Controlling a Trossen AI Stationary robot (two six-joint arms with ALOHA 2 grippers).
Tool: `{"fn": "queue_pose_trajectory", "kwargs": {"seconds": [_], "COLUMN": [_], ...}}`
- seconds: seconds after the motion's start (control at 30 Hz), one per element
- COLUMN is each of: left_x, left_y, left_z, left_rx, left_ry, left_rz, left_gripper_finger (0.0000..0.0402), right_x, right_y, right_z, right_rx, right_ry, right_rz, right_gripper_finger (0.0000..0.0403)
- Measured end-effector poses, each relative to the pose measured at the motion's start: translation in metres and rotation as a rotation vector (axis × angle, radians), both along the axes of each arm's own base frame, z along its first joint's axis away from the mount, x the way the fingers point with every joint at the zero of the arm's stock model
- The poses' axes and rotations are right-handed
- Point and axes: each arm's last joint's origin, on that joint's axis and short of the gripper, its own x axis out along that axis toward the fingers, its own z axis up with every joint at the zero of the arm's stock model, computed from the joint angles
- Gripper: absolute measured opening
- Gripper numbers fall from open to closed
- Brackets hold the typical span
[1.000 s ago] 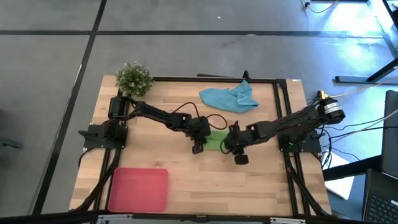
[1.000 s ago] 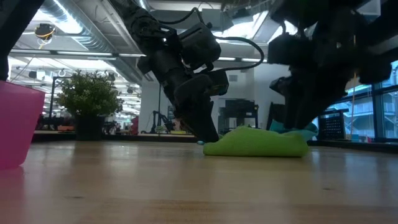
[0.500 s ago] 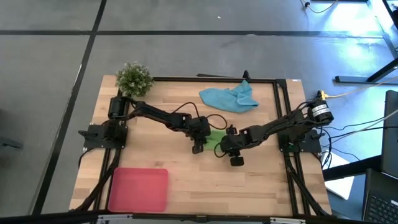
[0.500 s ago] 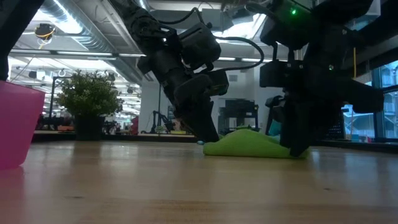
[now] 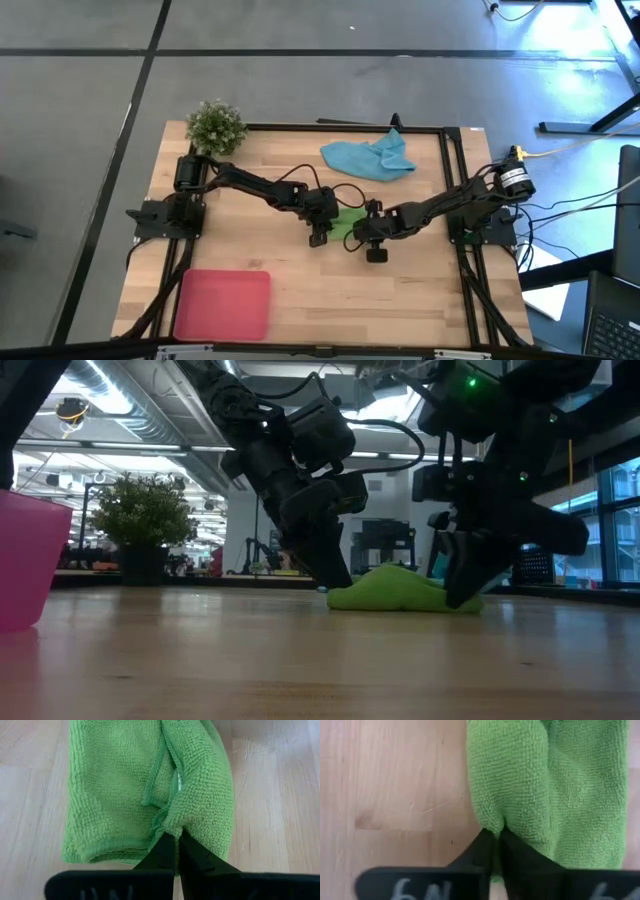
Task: Roll microfiber towels into tight, uniform cylinder then place into a basket
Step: Roll the microfiber green towel
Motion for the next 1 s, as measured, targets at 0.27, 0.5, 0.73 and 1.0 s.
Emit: {"fn": "queue_pose_trajectory", "kwargs": {"seconds": [0.27,0.5,0.73,1.0], "left_x": [0.0,0.0,0.0,0.0], "left_y": [0.0,0.0,0.0,0.0], "left_z": [0.0,0.0,0.0,0.0], "left_rx": [0.0,0.016,0.018,-0.008], "left_ry": [-0.001,-0.006,-0.007,-0.004], "left_rz": [0.001,0.013,0.011,-0.006], "left_gripper_finger": [0.0,0.0,0.0,0.0], "right_x": [0.001,0.004,0.004,0.003], "right_y": [-0.008,-0.023,-0.046,-0.075], "right_z": [0.0,0.0,0.004,0.007], "right_rx": [0.125,0.318,0.6,0.775], "right_ry": [0.022,0.033,0.032,-0.005], "right_rz": [-0.016,-0.011,-0.013,-0.068], "right_gripper_finger": [0.0007,0.0006,0.0006,0.0006]}}
